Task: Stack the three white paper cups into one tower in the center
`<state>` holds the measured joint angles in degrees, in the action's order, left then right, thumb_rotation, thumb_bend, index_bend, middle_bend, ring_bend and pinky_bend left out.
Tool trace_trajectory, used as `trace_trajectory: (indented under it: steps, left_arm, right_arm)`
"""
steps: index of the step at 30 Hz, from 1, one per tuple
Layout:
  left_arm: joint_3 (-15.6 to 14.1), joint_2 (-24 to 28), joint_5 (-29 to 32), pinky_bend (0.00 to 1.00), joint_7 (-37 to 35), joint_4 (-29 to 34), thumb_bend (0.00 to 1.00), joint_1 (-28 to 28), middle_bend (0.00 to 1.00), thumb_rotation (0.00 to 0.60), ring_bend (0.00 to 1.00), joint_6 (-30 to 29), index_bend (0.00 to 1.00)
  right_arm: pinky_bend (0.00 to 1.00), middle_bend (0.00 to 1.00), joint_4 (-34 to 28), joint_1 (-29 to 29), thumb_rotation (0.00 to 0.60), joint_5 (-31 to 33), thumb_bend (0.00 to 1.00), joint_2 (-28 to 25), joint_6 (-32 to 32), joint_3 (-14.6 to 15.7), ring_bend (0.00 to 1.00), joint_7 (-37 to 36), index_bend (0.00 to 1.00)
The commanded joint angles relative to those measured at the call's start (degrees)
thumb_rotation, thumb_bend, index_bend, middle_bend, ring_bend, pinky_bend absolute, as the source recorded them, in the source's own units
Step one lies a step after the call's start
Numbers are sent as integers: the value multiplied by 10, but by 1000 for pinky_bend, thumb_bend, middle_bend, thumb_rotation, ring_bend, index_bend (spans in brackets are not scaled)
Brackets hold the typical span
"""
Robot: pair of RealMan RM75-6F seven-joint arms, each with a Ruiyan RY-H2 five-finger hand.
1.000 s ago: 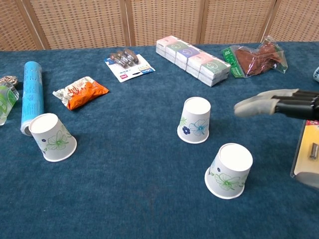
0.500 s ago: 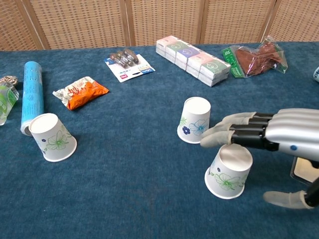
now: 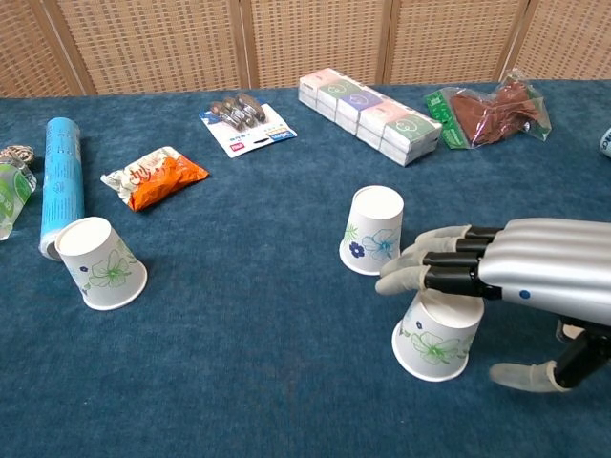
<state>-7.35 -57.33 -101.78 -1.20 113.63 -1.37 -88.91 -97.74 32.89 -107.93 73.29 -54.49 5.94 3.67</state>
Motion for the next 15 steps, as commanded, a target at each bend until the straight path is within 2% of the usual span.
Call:
trace_trajectory:
  steps: [1, 8, 15]
  left_arm:
    - [0, 0, -1, 0, 0, 0, 479, -1, 33, 600, 0, -1, 139]
    - [-1, -2, -4, 0, 1, -3, 480, -3, 32, 600, 0, -4, 140]
    - [-2, -3, -3, 0, -1, -4, 479, -6, 32, 600, 0, -7, 139]
  right_arm:
    - [5, 0, 3, 3, 600, 0, 385, 1, -2, 4, 0, -1, 4]
    - [156, 10, 28, 13, 600, -1, 421, 12, -9, 7, 0, -10, 115]
    - [294, 66, 41, 22, 600, 0, 457, 21, -10, 14, 0, -17, 205]
